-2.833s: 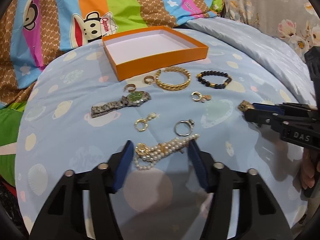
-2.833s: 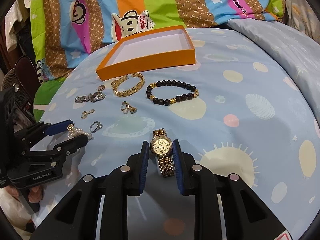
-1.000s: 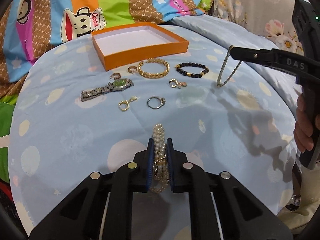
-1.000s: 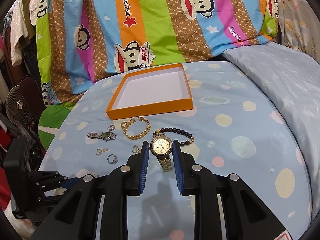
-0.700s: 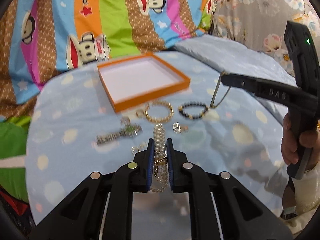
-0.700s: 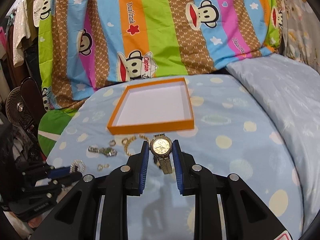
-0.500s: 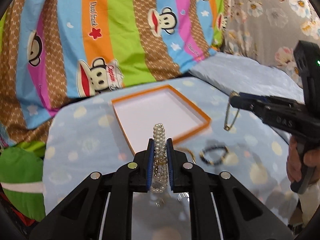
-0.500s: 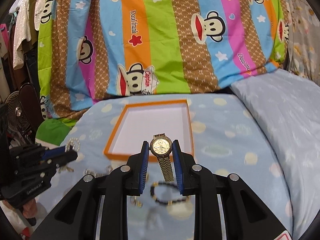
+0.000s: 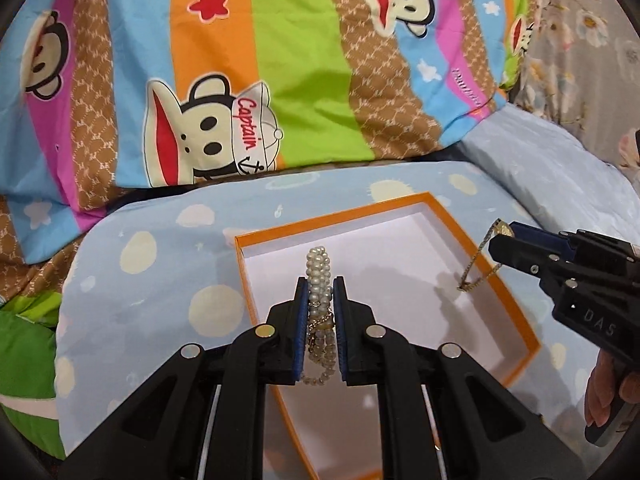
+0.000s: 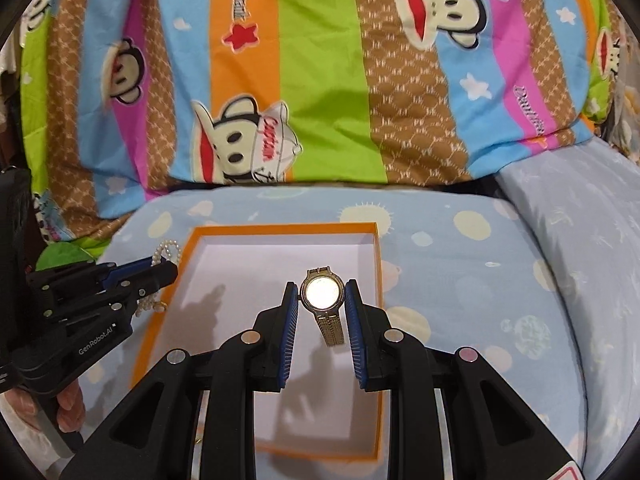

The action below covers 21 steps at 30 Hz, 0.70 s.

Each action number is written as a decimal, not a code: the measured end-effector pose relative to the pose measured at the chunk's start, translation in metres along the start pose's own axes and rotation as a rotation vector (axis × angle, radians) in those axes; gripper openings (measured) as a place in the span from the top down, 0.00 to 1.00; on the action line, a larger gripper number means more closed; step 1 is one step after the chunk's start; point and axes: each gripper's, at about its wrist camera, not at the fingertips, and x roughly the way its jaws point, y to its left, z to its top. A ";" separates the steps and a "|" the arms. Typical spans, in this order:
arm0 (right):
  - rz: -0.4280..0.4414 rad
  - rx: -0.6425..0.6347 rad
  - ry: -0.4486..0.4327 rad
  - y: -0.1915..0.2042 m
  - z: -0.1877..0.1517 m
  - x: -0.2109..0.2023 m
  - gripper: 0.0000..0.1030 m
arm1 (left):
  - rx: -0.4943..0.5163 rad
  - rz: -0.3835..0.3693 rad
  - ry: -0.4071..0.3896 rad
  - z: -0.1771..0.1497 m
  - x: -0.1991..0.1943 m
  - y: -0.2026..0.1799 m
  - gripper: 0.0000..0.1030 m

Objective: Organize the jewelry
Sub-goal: 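Drop the pearl bracelet into the orange box with the left tool while the right drops the watch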

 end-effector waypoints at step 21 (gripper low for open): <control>0.015 0.119 -0.130 -0.029 -0.010 -0.028 0.50 | -0.189 -0.008 -0.080 0.003 -0.020 0.053 0.42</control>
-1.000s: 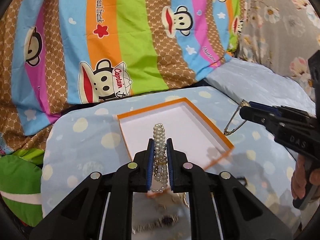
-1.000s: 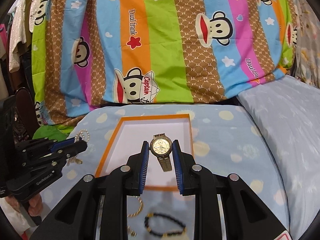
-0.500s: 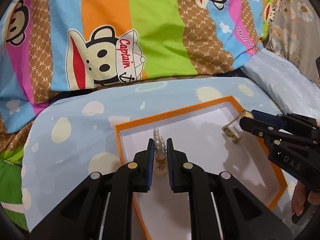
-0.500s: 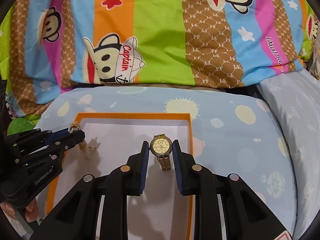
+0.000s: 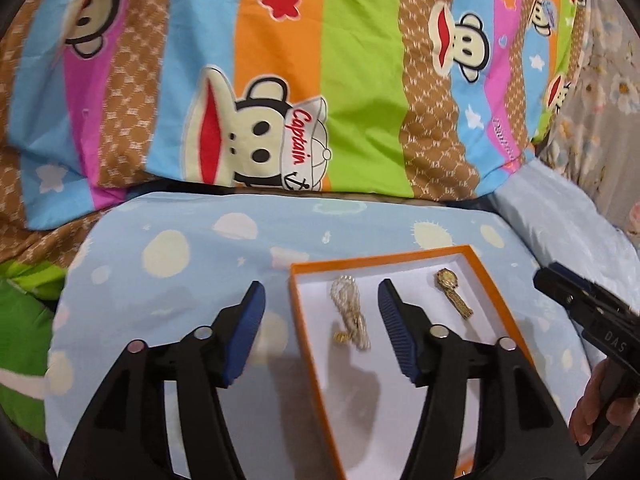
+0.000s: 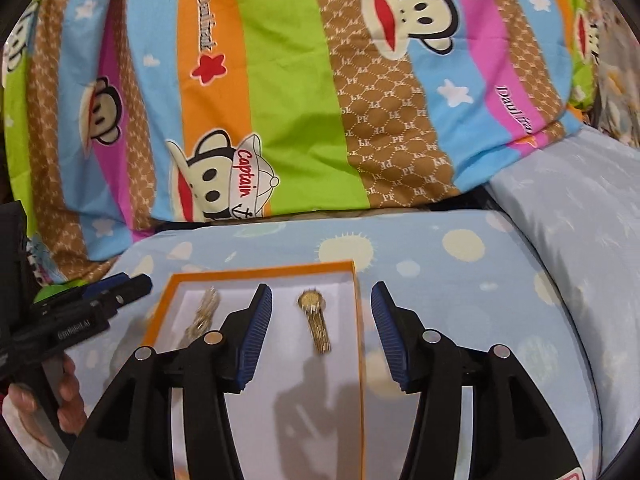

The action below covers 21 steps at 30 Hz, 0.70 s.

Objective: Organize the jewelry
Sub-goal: 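Drop the pearl bracelet into the orange box with the left tool while the right drops the watch, then grasp the silver watch with the left tool while the right tool approaches the gold chain bracelet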

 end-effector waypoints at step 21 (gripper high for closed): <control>-0.064 -0.003 0.002 0.014 -0.159 -0.098 0.44 | 0.139 0.118 -0.003 -0.169 -0.093 -0.034 0.32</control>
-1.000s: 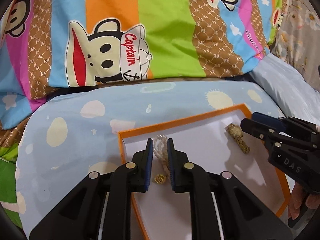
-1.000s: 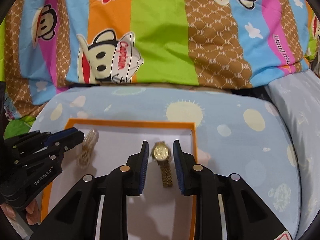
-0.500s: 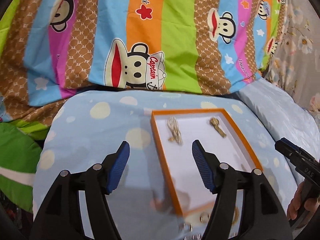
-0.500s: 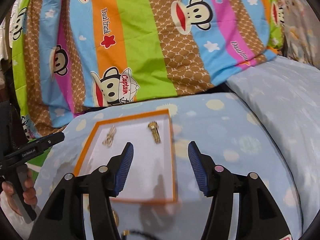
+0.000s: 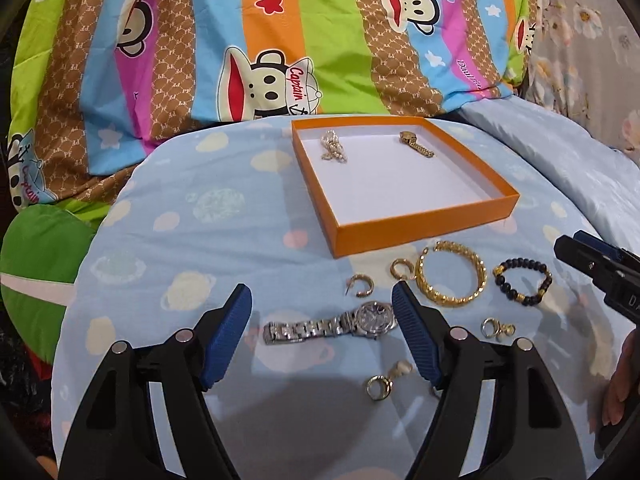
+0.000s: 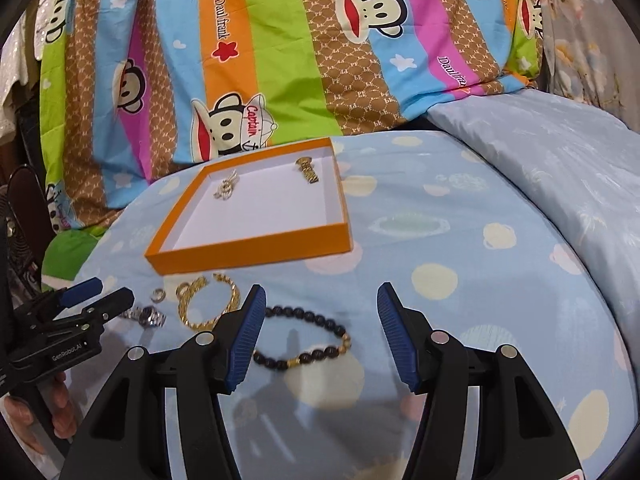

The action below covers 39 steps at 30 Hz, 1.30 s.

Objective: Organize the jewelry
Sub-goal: 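Grasp the silver watch with the left tool while the right tool approaches the gold chain bracelet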

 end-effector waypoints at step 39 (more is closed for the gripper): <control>0.017 -0.014 0.088 0.009 -0.012 0.012 0.44 | 0.190 -0.229 0.184 0.006 0.038 -0.002 0.31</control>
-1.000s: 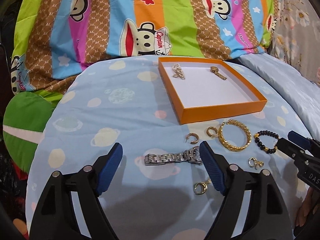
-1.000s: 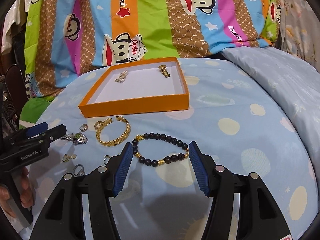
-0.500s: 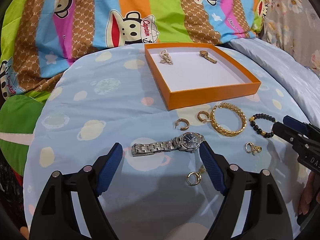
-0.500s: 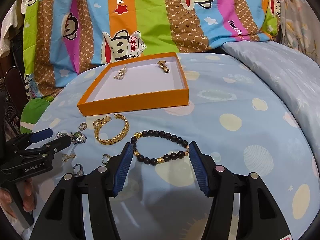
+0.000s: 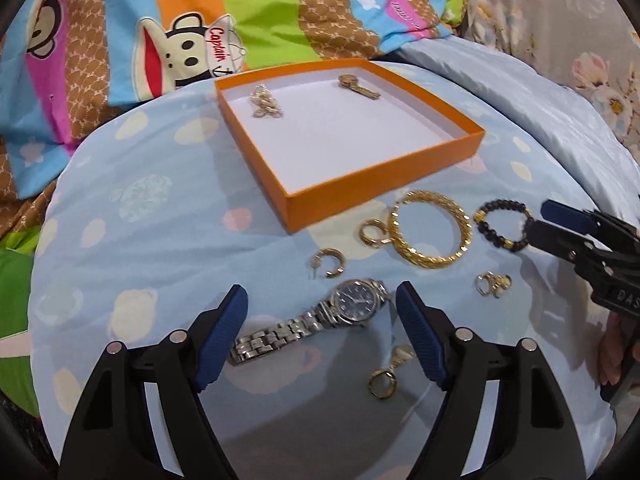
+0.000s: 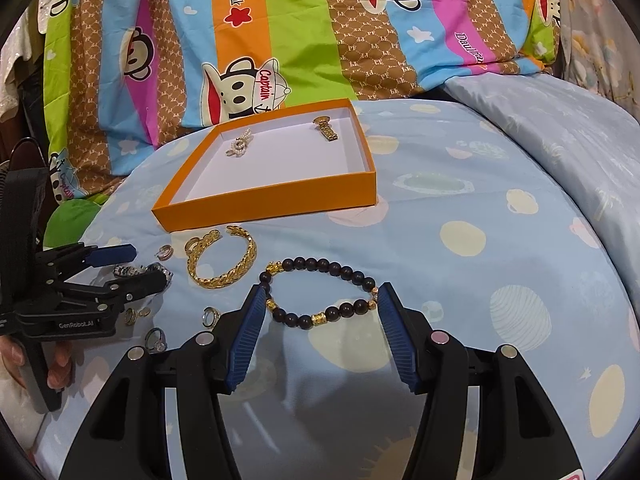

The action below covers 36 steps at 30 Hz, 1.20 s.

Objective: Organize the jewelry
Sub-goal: 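Grasp the silver watch with the left tool while the right tool approaches the gold chain bracelet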

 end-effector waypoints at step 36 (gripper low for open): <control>0.108 -0.092 0.057 0.041 0.029 0.020 0.46 | -0.185 0.041 -0.115 -0.015 -0.030 0.003 0.76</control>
